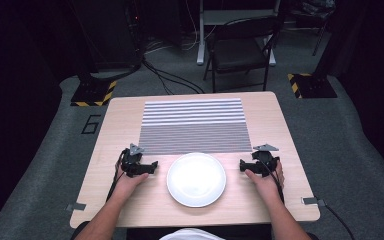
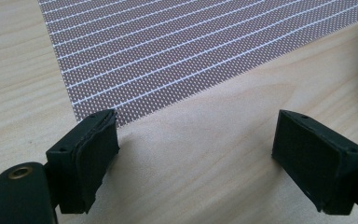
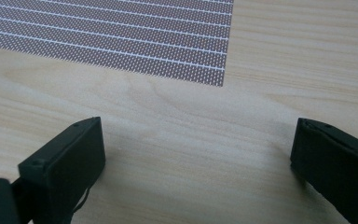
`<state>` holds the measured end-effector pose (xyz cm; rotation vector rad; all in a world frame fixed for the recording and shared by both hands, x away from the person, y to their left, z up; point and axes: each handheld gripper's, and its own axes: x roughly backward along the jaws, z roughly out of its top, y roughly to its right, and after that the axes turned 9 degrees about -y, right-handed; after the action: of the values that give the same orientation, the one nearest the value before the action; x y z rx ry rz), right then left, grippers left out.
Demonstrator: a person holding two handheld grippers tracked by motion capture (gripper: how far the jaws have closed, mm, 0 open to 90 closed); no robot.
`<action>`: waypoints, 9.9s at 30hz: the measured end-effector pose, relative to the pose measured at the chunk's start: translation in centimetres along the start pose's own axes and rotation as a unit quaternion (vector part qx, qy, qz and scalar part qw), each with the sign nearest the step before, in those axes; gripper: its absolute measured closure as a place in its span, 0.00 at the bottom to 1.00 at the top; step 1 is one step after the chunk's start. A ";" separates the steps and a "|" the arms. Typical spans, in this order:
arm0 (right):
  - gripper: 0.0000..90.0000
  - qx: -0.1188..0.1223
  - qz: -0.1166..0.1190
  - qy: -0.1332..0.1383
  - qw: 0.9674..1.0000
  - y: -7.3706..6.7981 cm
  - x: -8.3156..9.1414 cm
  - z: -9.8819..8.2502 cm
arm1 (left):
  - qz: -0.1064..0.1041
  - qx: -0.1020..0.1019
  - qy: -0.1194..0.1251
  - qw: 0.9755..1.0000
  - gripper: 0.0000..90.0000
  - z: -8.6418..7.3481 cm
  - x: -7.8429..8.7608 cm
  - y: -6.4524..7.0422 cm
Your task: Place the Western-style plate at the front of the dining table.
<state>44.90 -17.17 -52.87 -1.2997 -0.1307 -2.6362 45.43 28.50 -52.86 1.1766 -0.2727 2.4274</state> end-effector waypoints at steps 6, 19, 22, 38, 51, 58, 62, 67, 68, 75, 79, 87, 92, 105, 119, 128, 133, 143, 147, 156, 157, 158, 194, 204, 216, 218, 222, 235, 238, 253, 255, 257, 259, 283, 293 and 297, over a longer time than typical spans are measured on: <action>0.06 0.000 0.000 0.002 1.000 0.0 0.0 0.0 | 0.001 0.002 0.001 1.000 0.16 0.0 0.0 0.0; 0.24 0.005 0.001 0.014 1.000 -0.2 0.3 0.0 | 0.008 0.013 0.007 1.000 0.19 0.1 -0.1 0.0; 0.34 0.013 0.003 0.019 1.000 -0.4 0.4 -0.1 | 0.012 0.010 0.006 1.000 0.24 0.1 0.1 -0.2; 0.48 -0.002 0.022 0.015 1.000 -1.2 2.5 -0.3 | 0.008 0.033 0.009 0.999 0.46 0.2 1.6 0.3; 0.54 0.039 0.030 0.028 0.998 -3.3 6.0 0.0 | -0.004 0.053 0.028 0.998 0.48 1.3 4.1 1.0; 0.53 0.029 0.047 0.035 0.998 -3.7 6.9 0.2 | -0.017 0.065 0.040 0.997 0.47 1.6 5.3 1.6; 0.54 0.025 0.050 0.042 0.998 -3.9 7.2 0.4 | -0.022 0.066 0.052 0.996 0.47 2.0 5.8 1.9; 0.54 0.026 0.053 0.053 0.997 -4.4 7.8 0.5 | -0.024 0.057 0.059 0.996 0.48 2.5 6.3 2.6; 0.54 0.024 0.055 0.053 0.997 -4.6 7.9 0.5 | -0.026 0.058 0.060 0.996 0.48 2.5 6.3 2.7; 0.54 0.021 0.059 0.054 0.997 -5.4 8.2 0.3 | -0.033 0.054 0.064 0.996 0.53 2.3 6.8 3.8; 0.54 0.016 0.057 0.054 0.997 -5.8 8.3 0.1 | -0.034 0.062 0.067 0.995 0.52 2.1 7.2 4.2; 0.55 0.001 0.061 0.060 0.996 -6.8 9.2 -0.7 | -0.030 0.080 0.069 0.994 0.53 1.3 7.9 4.9; 0.54 0.001 0.063 0.063 0.996 -7.8 9.3 -1.2 | -0.033 0.077 0.064 0.994 0.53 0.7 7.5 5.8; 0.56 0.017 0.050 0.059 0.997 -9.4 7.9 -2.4 | -0.046 0.063 0.043 0.996 0.53 -0.5 5.8 7.1; 0.55 0.028 0.062 0.045 0.997 -10.2 7.1 -3.2 | -0.079 0.062 0.034 0.994 0.54 -0.7 4.8 8.8; 0.55 0.027 0.067 0.038 0.997 -10.3 6.9 -3.5 | -0.097 0.058 0.031 0.993 0.54 -0.6 4.2 9.6; 0.55 0.024 0.072 0.033 0.997 -10.4 6.9 -3.6 | -0.105 0.058 0.027 0.992 0.54 -0.6 4.1 9.7; 0.53 0.016 0.080 0.032 0.996 -10.3 6.7 -3.8 | -0.116 0.066 0.031 0.991 0.53 -0.6 4.2 9.7; 0.53 0.014 0.088 0.028 0.996 -10.4 6.5 -3.8 | -0.127 0.075 0.031 0.989 0.52 -0.6 4.1 9.6; 0.51 0.015 0.099 0.014 0.995 -11.1 5.9 -4.0 | -0.133 0.076 0.027 0.988 0.52 -0.7 3.9 9.6; 0.50 0.017 0.097 0.013 0.995 -11.1 5.8 -4.1 | -0.133 0.076 0.027 0.988 0.52 -0.7 3.9 9.7; 0.50 0.014 0.100 0.010 0.995 -11.1 5.6 -4.1 | -0.133 0.077 0.027 0.988 0.51 -0.7 3.9 9.7; 0.53 -0.057 0.088 0.033 0.994 -8.6 7.8 -4.2 | -0.162 0.057 0.026 0.985 0.52 0.5 2.1 12.1; 0.54 -0.072 0.075 0.033 0.994 -7.6 8.3 -4.7 | -0.181 0.039 0.021 0.983 0.52 1.1 1.6 13.1; 0.59 -0.040 0.046 0.017 0.998 -7.7 9.4 -5.3 | -0.182 0.026 0.019 0.983 0.52 1.0 1.6 13.6; 0.60 -0.037 0.042 0.009 0.998 -7.7 9.7 -5.3 | -0.184 0.024 0.019 0.982 0.52 1.0 1.5 13.6; 0.62 -0.033 0.042 0.004 0.999 -7.6 10.3 -5.7 | -0.184 0.020 0.015 0.983 0.52 0.9 1.4 13.8; 0.68 -0.057 0.050 0.003 0.997 -7.0 10.0 -6.5 | -0.182 0.020 0.015 0.983 0.53 0.6 1.6 14.0; 0.66 -0.065 0.055 0.003 0.996 -7.0 9.8 -6.6 | -0.183 0.016 0.013 0.983 0.53 0.6 1.9 14.2; 0.51 -0.078 0.065 0.009 0.995 -7.8 9.0 -7.0 | -0.169 0.010 0.014 0.985 0.50 0.4 2.3 14.9; 0.50 -0.079 0.065 0.010 0.995 -7.9 9.0 -7.1 | -0.165 0.010 0.013 0.986 0.49 0.3 2.3 15.0; 0.48 -0.076 0.061 0.013 0.995 -8.1 9.0 -7.1 | -0.164 0.010 0.012 0.986 0.47 0.2 2.3 15.2; 0.44 -0.073 0.057 0.015 0.996 -8.4 8.9 -7.1 | -0.157 0.008 0.015 0.987 0.45 0.1 2.3 15.4; 0.33 -0.114 0.002 0.035 0.993 -10.3 8.7 -7.5 | -0.125 0.063 0.030 0.990 0.49 0.0 2.5 17.0; 0.33 -0.117 -0.003 0.032 0.993 -10.3 8.6 -7.3 | -0.121 0.075 0.035 0.989 0.52 -0.2 2.4 17.0; 0.34 -0.117 -0.005 0.032 0.993 -10.3 8.5 -7.2 | -0.121 0.080 0.038 0.989 0.52 -0.3 2.5 17.0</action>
<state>31.99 -9.47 -50.40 -1.2820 0.1886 -2.7638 36.11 14.17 -50.93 1.1091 0.0861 2.3053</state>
